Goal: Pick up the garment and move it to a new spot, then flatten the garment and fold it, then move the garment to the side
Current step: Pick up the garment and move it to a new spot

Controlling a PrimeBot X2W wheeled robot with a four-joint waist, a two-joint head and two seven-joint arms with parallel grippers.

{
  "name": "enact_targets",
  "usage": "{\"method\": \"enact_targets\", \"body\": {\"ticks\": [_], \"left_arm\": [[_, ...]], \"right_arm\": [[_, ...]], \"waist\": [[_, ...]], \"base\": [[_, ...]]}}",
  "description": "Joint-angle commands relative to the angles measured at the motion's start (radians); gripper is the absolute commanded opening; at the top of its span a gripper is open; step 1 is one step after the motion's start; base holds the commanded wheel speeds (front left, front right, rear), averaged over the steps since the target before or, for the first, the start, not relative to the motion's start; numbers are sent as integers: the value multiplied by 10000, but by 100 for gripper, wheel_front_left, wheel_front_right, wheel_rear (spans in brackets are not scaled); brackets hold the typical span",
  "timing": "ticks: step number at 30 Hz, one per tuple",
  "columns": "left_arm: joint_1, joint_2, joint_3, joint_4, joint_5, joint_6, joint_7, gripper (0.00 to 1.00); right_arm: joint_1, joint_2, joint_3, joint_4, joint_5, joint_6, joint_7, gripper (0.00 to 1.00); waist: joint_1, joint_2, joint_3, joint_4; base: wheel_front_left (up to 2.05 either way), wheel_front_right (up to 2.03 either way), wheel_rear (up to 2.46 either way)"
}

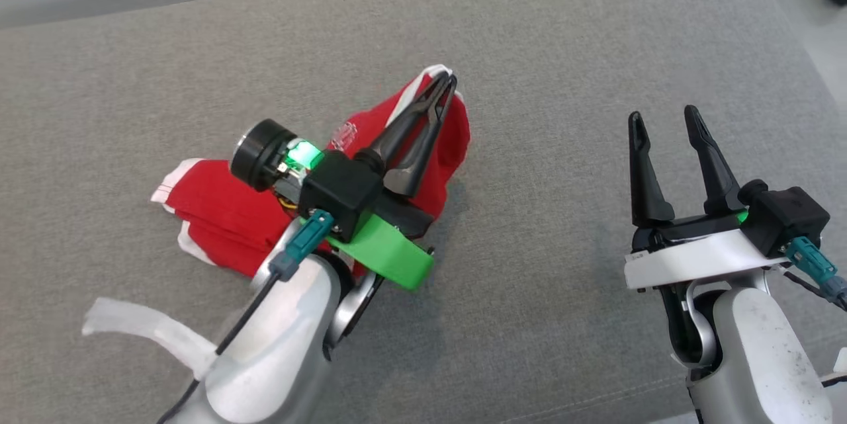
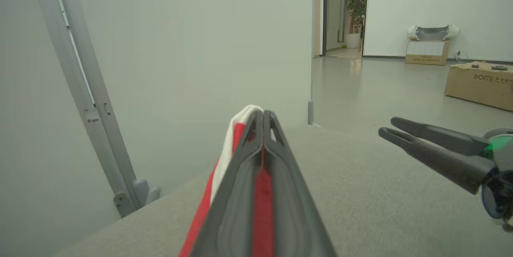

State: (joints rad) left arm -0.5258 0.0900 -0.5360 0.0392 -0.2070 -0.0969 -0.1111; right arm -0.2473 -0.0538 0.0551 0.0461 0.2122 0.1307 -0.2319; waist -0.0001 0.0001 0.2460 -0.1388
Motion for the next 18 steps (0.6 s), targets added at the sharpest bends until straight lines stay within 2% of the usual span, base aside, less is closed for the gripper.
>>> {"method": "enact_targets", "body": {"ticks": [1,6,13,14,15,18], "left_arm": [[-93,71,-32,215,67,-45,6,0],[-30,-66,-565,1798,-113,-139,-149,0],[37,-228,-1305,3469,-320,-254,-488,0],[17,-251,-1378,3563,-364,-246,-599,35],[11,-268,-1460,3670,-399,-254,-677,100],[27,-311,-1607,3785,-523,-237,-960,100]], "right_arm": [[-145,18,9,54,62,1,-79,100],[-251,27,123,291,312,1,-218,100],[-343,24,206,625,507,1,-333,100],[-370,25,196,653,501,1,-337,100],[-391,25,195,686,475,1,-346,100],[-366,19,160,792,357,1,-340,100]], "waist": [[1,-1,864,-889],[1,-1,1206,-1098],[1,-1,1241,-857],[1,-1,1204,-781],[1,-1,1153,-698],[1,-1,914,-426]], "base": [[0,0,0],[0,0,0],[0,0,0],[0,0,0],[0,0,0],[0,0,0]]}}
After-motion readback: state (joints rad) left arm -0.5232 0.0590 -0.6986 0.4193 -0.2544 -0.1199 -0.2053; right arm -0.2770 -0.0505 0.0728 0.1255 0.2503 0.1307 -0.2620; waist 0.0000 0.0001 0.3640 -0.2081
